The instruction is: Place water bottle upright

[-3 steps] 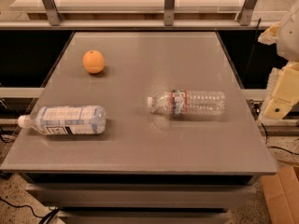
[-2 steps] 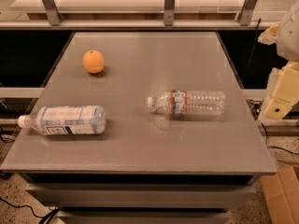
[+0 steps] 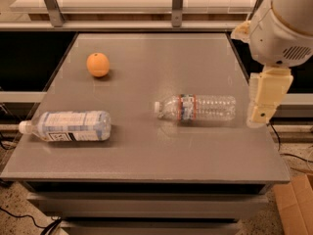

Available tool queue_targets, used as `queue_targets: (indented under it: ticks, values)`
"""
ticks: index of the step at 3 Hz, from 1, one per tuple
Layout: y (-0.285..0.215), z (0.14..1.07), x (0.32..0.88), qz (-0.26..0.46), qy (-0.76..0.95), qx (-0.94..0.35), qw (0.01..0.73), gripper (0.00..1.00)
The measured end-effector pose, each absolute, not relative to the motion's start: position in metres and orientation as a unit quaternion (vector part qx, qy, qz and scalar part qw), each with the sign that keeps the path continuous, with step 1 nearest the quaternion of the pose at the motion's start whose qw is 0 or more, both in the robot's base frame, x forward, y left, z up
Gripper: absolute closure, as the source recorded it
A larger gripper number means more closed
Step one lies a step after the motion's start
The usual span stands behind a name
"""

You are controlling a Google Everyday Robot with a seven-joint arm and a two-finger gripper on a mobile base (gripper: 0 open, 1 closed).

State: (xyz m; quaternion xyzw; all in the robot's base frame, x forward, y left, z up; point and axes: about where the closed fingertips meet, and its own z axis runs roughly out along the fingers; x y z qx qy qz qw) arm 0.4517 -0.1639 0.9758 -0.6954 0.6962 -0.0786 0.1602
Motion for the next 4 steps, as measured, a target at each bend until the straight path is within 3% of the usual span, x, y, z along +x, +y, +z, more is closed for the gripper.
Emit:
queue_targets:
  ticks: [4]
  values:
    - [-0.076,0.908,0.486,-0.112,0.638,-0.758,0.078,0.00]
